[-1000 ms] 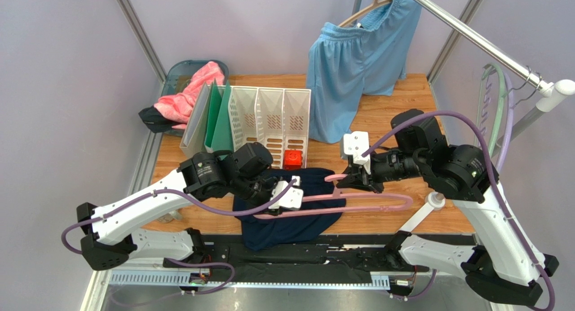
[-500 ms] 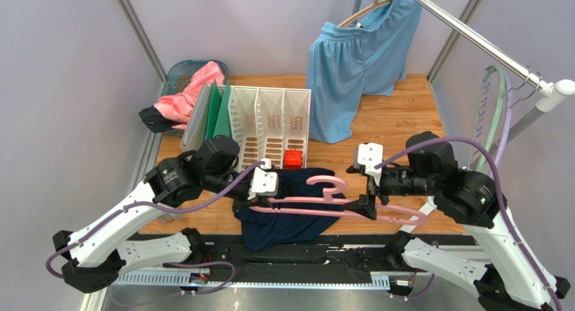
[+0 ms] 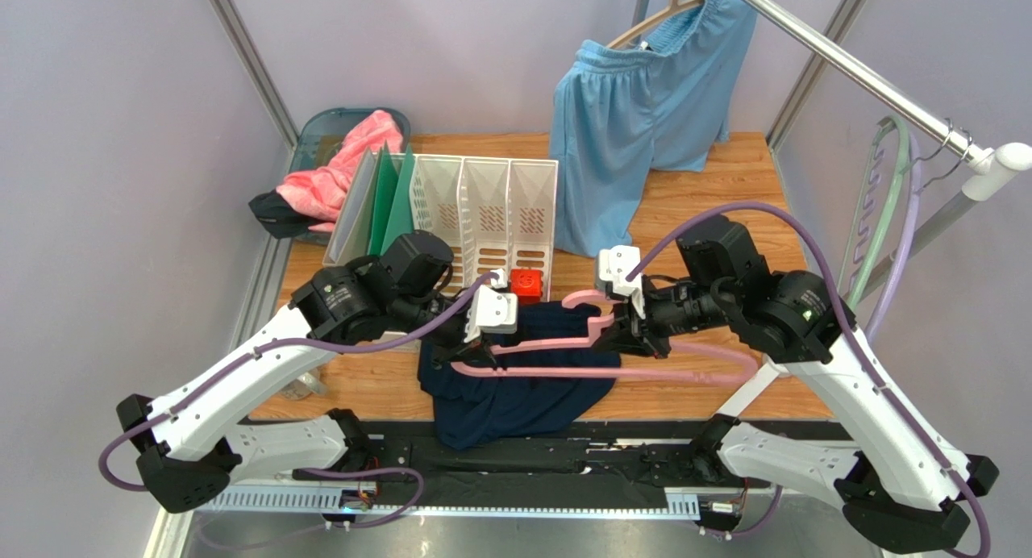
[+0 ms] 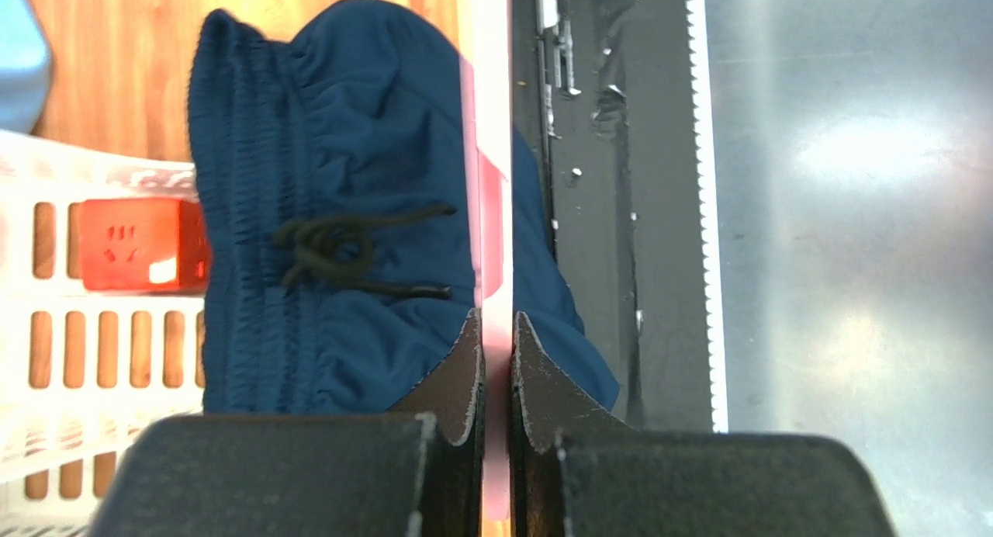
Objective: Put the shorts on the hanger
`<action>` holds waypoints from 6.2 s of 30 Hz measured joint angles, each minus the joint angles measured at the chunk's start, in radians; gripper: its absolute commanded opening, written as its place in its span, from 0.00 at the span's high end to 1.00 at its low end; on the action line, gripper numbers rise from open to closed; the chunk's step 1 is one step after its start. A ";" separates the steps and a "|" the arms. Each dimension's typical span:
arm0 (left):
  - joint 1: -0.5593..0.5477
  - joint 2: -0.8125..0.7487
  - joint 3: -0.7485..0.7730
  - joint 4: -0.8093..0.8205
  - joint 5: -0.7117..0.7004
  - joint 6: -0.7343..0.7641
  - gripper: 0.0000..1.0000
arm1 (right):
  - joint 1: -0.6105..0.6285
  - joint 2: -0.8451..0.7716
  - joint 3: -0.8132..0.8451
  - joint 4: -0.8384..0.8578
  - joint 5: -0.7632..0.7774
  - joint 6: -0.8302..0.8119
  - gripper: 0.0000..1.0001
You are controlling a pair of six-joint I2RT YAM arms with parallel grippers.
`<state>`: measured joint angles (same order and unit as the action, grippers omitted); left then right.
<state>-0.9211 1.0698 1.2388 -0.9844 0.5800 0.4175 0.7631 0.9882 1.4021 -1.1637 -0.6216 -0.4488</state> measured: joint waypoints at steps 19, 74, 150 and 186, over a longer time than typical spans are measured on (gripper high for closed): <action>0.321 0.307 0.234 -0.101 0.023 0.172 0.50 | -0.034 -0.105 -0.044 -0.013 0.159 -0.031 1.00; 0.082 -0.038 -0.266 0.024 -0.201 0.776 1.00 | -0.228 0.335 0.166 -0.187 -0.127 -0.442 1.00; 0.210 -0.148 -0.381 0.304 0.120 0.021 1.00 | -0.155 0.272 -0.140 0.394 -0.144 0.211 0.37; 0.208 -0.342 -0.428 0.262 -0.069 0.016 1.00 | -0.294 0.283 -0.569 0.507 0.090 0.494 1.00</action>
<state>-0.7132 0.7277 0.8112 -0.7223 0.5110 0.4332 0.4690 1.2713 0.8333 -0.6571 -0.5316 0.0456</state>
